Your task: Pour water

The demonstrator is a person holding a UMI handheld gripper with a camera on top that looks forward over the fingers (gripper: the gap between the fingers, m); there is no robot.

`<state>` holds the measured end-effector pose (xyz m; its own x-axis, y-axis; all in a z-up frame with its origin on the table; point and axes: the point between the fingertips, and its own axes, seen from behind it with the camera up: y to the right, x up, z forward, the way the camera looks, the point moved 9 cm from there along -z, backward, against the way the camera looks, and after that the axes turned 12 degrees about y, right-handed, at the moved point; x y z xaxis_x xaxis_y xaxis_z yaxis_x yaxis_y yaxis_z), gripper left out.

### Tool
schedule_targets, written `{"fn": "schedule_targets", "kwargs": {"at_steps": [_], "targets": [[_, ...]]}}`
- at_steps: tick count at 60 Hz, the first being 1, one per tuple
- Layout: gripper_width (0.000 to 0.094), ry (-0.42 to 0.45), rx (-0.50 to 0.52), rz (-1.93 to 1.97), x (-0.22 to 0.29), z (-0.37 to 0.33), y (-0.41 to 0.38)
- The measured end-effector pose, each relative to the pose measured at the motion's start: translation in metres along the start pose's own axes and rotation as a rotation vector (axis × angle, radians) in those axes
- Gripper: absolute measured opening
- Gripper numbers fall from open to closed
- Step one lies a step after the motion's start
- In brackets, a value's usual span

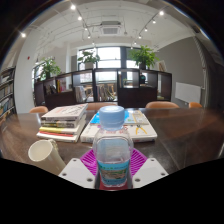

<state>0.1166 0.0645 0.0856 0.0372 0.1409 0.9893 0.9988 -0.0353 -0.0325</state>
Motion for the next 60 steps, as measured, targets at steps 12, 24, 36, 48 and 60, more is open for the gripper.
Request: {"fn": "schedule_targets", "kwargs": {"at_steps": [12,24,36,48,60], "targets": [[0.0636,-0.062,-0.009,0.062,-0.006,-0.012,-0.002],[0.0835,-0.211,-0.063,0.102,-0.033,-0.075,-0.010],[0.0835,-0.359,-0.059,0.053,-0.045,-0.166,-0.056],[0.0852,-0.361,0.010,0.035,0.000,-0.215,-0.120],[0.0859,-0.256,0.040,0.012,0.074,-0.238,-0.157]]}}
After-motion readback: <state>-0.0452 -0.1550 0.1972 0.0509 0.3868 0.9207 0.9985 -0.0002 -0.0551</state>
